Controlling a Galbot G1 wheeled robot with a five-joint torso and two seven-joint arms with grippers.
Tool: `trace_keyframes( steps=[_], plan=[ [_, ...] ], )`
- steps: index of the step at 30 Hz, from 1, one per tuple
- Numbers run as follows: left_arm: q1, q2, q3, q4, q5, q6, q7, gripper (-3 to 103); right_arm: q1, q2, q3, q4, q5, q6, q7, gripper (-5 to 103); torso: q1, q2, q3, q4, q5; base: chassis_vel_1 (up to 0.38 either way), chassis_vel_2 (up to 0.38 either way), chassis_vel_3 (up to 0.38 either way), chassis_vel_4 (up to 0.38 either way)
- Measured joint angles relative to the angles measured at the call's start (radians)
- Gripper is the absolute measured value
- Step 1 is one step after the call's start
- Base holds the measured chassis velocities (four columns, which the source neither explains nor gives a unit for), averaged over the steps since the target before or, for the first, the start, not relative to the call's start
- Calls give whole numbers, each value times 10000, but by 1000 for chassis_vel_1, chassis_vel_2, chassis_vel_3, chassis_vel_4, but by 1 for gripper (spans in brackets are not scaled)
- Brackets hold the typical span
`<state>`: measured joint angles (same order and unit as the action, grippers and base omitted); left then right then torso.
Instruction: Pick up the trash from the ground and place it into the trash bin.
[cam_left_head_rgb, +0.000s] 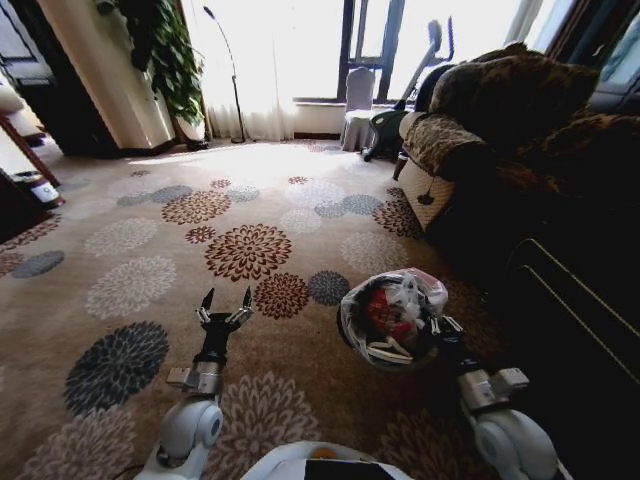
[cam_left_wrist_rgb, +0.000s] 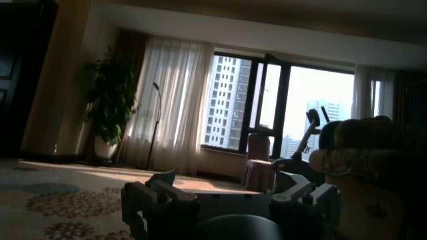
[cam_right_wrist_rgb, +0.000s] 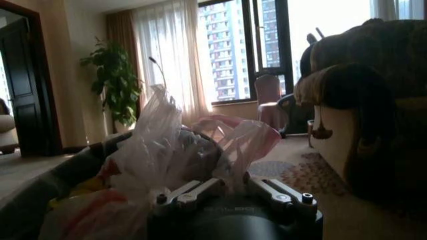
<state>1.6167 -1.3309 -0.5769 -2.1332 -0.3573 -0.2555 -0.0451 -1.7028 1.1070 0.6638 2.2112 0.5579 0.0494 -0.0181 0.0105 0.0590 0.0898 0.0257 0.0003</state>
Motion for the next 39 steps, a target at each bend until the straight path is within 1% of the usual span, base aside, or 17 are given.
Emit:
trace_keyframes(
  steps=[3,4,5,7,10,12,14,15,16,20,22,26,28,31,34,38,39],
  plan=[
    [-16,3,9,8,0,3,0,100,-25,0,-3,5,-12,7,0,0,0,0,0,1,-2,271,-454,-278,435],
    [-18,1,15,30,-2,8,-1,100,-42,-5,-7,12,-13,7,0,0,1,-3,1,3,-18,276,-435,-288,433],
    [-18,1,15,30,-2,8,-1,100,-42,-5,-7,12,-13,7,0,0,1,-3,1,3,-18,276,-435,-288,433],
    [-28,2,16,30,-1,8,0,100,-52,-15,-5,29,-15,8,1,0,-3,0,-4,-2,7,294,-397,-280,404],
    [-44,3,18,54,-5,9,1,100,-58,-18,1,34,-29,15,-3,0,2,-2,2,0,-10,295,-389,-281,406],
    [-46,3,16,58,-6,9,1,100,-57,-15,1,32,-35,16,-2,0,1,-2,0,3,-9,284,-370,-287,400],
    [-46,4,8,65,-7,9,1,100,-50,-9,3,22,-42,30,1,0,1,-2,0,2,2,302,-370,-303,385],
    [-46,4,8,65,-7,9,1,100,-50,-9,3,22,-42,30,1,0,1,-2,0,2,2,298,-388,-303,385],
    [-44,3,8,81,-8,10,1,100,-56,-7,2,12,-47,28,-3,0,1,-2,1,1,-9,298,-387,-315,398],
    [-44,3,3,105,-8,9,1,100,-62,1,24,-19,-77,-3,0,0,0,-2,0,0,4,292,-385,-307,379],
    [-47,-2,3,121,-8,9,2,100,-60,5,30,-60,-113,2,-2,0,0,-2,-1,0,-12,276,-380,-308,381],
    [-46,-14,11,135,-5,8,3,100,-59,19,53,-93,-135,-3,-3,0,-5,0,-5,0,3,252,-317,-272,326],
    [-47,-15,16,154,-4,8,4,100,-58,24,106,-95,-149,-112,-3,0,-7,2,-6,1,-8,160,-201,-160,157],
    [-58,-15,25,160,-3,8,4,100,-50,25,213,-171,-179,-235,-9,0,-6,1,-5,1,0,51,-66,-85,69],
    [-76,-17,37,176,-4,8,4,100,-41,10,449,-299,-170,-366,-6,0,2,0,2,3,-2,0,0,0,0],
    [-81,-23,52,232,-1,-7,6,100,-168,-131,1087,-635,24,-625,-6,0,6,-1,4,4,-2,-51,71,69,-57],
    [-82,-32,69,271,4,-30,10,100,-249,-216,1405,-813,136,-675,-4,0,6,-1,5,2,-2,-26,17,29,-51]
  ],
)
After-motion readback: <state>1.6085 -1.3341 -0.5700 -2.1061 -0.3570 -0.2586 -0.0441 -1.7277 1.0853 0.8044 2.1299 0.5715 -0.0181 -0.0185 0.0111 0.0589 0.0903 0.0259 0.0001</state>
